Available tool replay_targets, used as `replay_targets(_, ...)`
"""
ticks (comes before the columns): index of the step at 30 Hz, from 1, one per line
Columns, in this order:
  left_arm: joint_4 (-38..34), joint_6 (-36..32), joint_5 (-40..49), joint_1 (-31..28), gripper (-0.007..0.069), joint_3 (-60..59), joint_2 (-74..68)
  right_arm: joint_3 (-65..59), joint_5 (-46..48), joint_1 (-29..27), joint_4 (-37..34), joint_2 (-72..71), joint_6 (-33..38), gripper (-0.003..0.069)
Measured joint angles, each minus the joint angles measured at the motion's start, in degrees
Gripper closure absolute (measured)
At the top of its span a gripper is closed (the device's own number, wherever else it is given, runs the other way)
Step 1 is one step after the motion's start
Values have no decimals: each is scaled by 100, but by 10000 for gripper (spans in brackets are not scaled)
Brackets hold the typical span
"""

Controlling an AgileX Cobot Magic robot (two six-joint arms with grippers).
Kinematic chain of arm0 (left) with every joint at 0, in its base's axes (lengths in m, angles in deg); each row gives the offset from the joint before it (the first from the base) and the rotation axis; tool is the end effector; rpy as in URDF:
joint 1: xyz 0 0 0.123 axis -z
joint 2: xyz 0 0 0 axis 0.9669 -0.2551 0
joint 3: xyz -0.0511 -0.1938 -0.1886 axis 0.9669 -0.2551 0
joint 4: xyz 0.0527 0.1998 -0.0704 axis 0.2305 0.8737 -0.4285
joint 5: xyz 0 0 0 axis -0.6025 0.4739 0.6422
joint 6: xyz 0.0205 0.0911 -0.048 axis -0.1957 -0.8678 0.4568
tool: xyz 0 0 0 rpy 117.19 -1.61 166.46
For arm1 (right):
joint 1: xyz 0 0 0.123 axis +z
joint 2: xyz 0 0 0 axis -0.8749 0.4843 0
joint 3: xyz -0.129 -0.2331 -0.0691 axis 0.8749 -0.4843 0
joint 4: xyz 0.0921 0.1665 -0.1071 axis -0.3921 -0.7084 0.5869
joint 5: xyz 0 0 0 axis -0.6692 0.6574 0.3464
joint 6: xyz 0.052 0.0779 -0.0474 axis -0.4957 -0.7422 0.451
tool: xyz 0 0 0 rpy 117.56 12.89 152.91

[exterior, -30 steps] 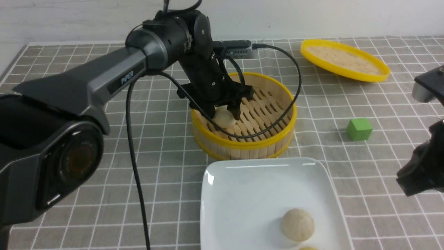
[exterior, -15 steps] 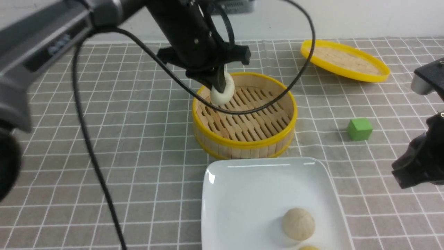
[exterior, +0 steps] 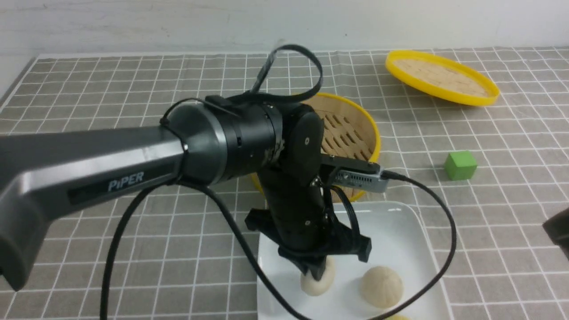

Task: Put the steamed buns into the plate on the grey tablecloth.

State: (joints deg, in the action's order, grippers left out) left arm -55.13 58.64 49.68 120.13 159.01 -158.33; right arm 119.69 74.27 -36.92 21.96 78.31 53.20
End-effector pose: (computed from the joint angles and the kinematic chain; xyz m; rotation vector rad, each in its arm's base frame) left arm 0.2366 -0.2559 0.2031 0.6919 2.9120 -0.3592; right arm 0.1311 0.0648 0.3256 -0.5434 2.5551 0.2258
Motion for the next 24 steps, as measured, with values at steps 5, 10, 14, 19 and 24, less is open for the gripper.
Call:
replay_targets(5, -63, 18, -359, 18, 412, -42, -28, 0, 362, 0, 67, -830, -253, 659)
replay_targets(10, -101, 18, -403, 25, 204, -49, -63, -6, 592, 0, 285, -1990, -464, 657)
replay_targets(14, -101, 25, -408, 25, 100, -49, -8, -188, 598, 0, 454, -2876, -734, 653)
replay_targets(19, 145, 34, -414, 25, 74, -54, 531, -1155, -245, -4, 700, -3926, -1010, 648)
replay_targets(24, 582, 201, -401, 25, 132, -54, 1079, -2647, -2714, -4, 739, -4356, -1048, 659)
